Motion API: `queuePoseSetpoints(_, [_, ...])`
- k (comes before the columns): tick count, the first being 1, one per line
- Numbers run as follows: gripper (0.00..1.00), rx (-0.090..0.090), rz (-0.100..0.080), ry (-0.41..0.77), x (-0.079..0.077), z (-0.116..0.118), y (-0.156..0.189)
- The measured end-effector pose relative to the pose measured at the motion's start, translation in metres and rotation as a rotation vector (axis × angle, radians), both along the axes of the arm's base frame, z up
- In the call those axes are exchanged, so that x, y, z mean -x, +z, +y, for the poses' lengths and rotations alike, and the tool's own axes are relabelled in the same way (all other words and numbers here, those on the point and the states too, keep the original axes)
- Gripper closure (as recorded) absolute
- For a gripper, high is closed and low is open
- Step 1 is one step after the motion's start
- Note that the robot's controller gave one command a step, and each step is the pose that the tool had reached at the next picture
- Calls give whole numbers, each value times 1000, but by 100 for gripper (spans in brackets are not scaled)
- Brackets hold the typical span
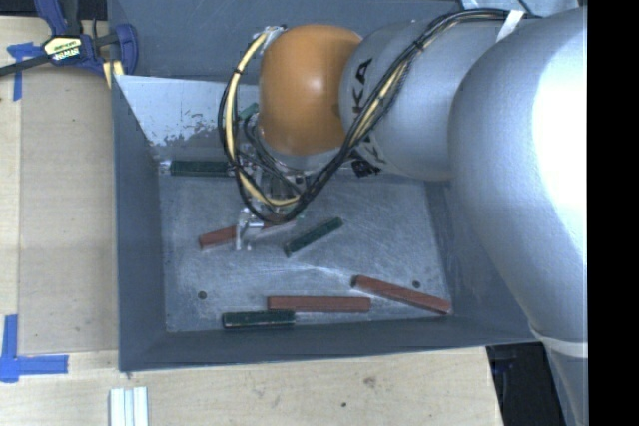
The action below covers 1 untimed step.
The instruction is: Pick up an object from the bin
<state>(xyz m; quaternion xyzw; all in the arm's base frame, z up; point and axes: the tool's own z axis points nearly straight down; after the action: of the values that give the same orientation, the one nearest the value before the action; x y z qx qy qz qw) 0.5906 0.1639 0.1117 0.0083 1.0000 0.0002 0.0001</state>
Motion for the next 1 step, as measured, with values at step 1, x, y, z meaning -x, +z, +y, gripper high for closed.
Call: queuePoseSetpoints(1, [0,-1,-6,-5,1,-2,28])
